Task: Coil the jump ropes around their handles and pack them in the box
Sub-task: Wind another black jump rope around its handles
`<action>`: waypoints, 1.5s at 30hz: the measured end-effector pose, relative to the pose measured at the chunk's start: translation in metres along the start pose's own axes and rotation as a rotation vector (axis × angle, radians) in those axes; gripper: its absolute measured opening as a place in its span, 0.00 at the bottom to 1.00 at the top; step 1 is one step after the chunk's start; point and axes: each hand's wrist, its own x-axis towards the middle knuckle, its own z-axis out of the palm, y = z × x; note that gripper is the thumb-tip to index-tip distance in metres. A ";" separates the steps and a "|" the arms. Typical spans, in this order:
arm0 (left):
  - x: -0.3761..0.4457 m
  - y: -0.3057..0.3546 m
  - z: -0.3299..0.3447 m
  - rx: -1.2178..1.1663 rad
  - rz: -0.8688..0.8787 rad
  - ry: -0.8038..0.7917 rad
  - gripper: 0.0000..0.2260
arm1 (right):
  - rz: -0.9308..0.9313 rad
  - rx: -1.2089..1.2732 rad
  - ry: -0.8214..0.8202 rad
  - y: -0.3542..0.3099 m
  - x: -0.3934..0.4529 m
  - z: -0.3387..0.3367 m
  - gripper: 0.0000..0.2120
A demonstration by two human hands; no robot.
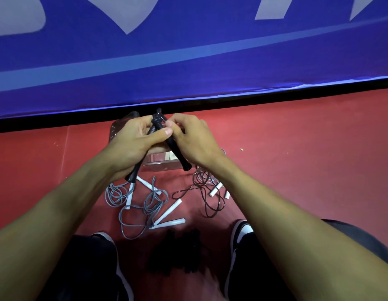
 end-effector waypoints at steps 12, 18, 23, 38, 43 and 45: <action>-0.001 0.000 -0.008 0.308 0.033 -0.022 0.07 | -0.042 -0.106 -0.090 0.006 0.003 0.008 0.18; 0.005 -0.006 -0.019 0.550 0.017 0.111 0.04 | -0.013 0.027 -0.156 -0.006 -0.004 -0.002 0.22; 0.000 -0.004 -0.011 0.870 0.070 0.151 0.06 | 0.019 -0.006 -0.206 -0.012 -0.010 -0.005 0.33; -0.003 -0.005 -0.007 1.032 0.171 0.073 0.11 | 0.043 -0.028 -0.165 -0.002 -0.007 0.002 0.27; -0.003 0.005 -0.014 0.543 -0.046 -0.066 0.06 | -0.001 0.051 -0.141 -0.003 -0.004 0.004 0.23; -0.003 0.003 -0.014 0.468 -0.011 -0.093 0.03 | 0.012 0.032 -0.099 -0.005 -0.002 0.001 0.24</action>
